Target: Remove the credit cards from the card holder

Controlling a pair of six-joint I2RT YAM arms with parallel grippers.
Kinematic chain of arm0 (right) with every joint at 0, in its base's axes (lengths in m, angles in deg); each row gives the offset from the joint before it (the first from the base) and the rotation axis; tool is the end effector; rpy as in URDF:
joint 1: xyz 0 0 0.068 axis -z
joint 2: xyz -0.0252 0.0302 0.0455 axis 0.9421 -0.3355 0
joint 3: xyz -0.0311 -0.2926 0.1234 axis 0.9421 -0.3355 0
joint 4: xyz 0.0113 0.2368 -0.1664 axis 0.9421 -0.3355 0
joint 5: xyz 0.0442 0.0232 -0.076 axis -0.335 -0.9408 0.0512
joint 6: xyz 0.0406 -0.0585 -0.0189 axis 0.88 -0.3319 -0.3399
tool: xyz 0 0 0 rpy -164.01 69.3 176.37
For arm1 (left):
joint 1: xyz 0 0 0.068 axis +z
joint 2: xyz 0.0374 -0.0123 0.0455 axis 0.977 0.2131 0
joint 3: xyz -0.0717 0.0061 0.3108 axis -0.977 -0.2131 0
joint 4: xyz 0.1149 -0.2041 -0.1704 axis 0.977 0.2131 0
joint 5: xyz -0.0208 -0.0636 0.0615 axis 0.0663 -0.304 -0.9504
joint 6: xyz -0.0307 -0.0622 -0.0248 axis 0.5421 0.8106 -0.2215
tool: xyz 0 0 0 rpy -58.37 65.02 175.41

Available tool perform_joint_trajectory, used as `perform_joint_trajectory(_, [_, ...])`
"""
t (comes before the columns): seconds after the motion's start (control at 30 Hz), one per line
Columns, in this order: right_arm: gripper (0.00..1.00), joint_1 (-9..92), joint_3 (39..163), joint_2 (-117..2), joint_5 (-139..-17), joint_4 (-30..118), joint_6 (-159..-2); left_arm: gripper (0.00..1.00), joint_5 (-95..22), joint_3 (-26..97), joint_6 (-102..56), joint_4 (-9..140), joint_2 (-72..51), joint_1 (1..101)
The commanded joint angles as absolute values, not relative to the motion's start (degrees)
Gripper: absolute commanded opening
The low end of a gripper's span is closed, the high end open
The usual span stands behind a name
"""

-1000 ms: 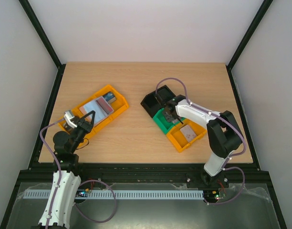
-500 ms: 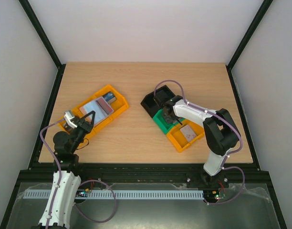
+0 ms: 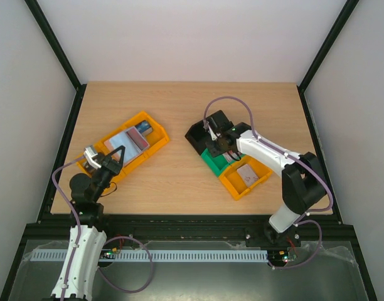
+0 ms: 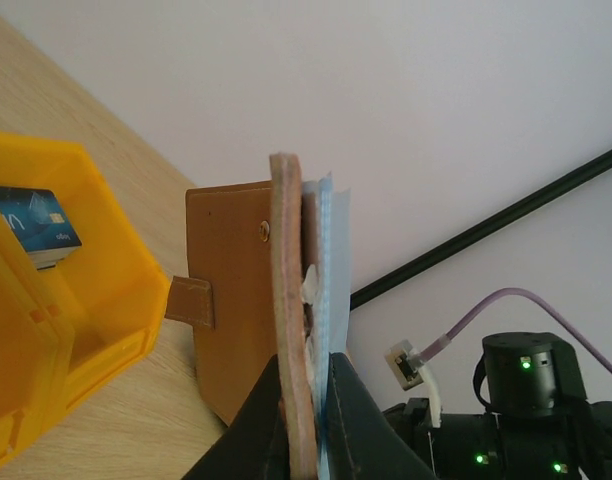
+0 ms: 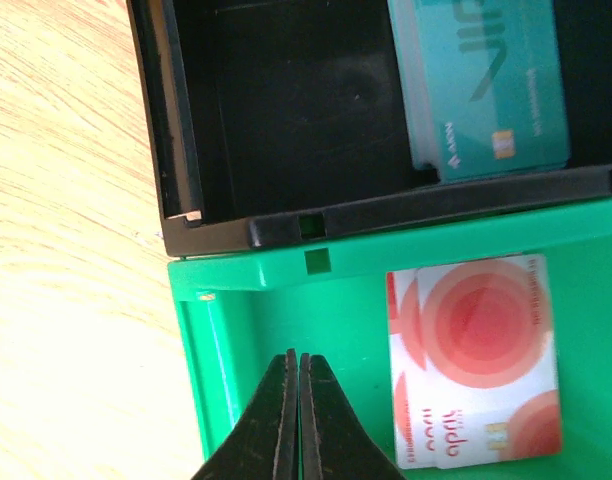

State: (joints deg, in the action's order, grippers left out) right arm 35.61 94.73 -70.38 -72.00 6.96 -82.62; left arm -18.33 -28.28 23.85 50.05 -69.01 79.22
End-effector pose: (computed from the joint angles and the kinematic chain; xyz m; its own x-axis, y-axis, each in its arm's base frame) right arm 0.3109 0.2184 0.2471 -0.7666 -0.4359 -0.4715 -0.5239 0.8491 0.0668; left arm 0.1314 -0.0237 0.2418 -0.2723 -0.7715 -0.5751 0.3469 0.4788 -0.8065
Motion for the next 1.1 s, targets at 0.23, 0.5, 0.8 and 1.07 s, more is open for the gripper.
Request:
perform_joint_trajectory(0.23, [0.02, 40.13, 92.51, -75.23, -80.32, 6.83, -78.21, 0.02, -18.61, -29.04, 23.51, 48.53, -70.49, 79.02])
perform_joint_trajectory(0.5, [0.02, 41.12, 94.10, -81.44, -77.66, 5.46, -80.40, 0.02, -18.84, -29.13, 23.43, 48.63, -70.48, 79.02])
perform_joint_trajectory(0.8, [0.02, 41.21, 94.82, -83.61, -65.10, 6.80, -78.90, 0.02, -19.02, -29.21, 23.42, 48.34, -70.24, 79.02])
perform_joint_trajectory(1.07, [0.02, 41.31, 95.37, -84.65, -56.77, 7.33, -78.76, 0.02, -19.18, -29.22, 23.34, 48.52, -70.52, 79.01])
